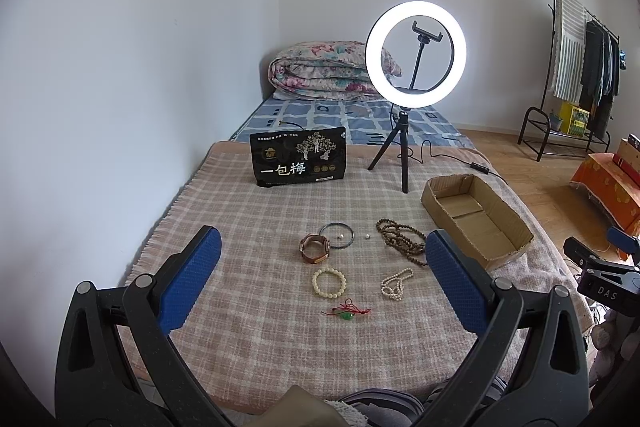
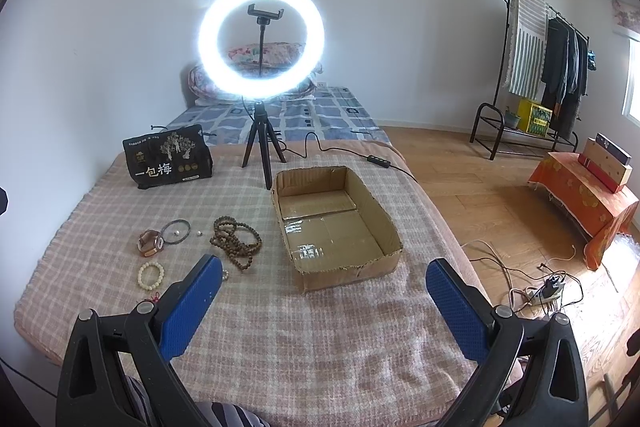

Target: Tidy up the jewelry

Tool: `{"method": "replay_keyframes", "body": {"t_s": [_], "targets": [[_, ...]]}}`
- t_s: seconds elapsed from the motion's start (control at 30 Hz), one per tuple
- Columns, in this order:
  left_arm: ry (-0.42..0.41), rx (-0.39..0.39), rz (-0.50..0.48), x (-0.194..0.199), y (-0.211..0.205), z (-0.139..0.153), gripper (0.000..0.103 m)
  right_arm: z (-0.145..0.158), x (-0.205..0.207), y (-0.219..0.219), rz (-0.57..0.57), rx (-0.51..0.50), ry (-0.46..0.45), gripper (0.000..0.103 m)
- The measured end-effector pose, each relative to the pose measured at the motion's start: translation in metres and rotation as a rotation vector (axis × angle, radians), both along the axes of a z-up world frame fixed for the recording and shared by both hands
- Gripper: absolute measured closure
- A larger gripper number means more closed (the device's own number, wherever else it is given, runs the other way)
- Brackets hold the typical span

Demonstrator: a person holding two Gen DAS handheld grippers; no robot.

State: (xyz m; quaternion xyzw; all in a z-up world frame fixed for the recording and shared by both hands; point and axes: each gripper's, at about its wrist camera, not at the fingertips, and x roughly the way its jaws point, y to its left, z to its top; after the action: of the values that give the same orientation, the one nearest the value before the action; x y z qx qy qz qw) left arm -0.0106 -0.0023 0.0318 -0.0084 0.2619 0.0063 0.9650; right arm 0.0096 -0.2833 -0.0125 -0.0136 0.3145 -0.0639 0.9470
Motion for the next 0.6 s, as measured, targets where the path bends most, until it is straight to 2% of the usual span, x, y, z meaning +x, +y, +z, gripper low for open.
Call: {"method": "replay_keyframes", "body": {"t_s": [0.6], "targets": [[0.017, 0.002, 0.008, 0.0013, -0.0036, 0.0010, 0.000, -0.0059, 0.0071, -0.0001, -0.003, 0.005, 0.026, 0.000]]}}
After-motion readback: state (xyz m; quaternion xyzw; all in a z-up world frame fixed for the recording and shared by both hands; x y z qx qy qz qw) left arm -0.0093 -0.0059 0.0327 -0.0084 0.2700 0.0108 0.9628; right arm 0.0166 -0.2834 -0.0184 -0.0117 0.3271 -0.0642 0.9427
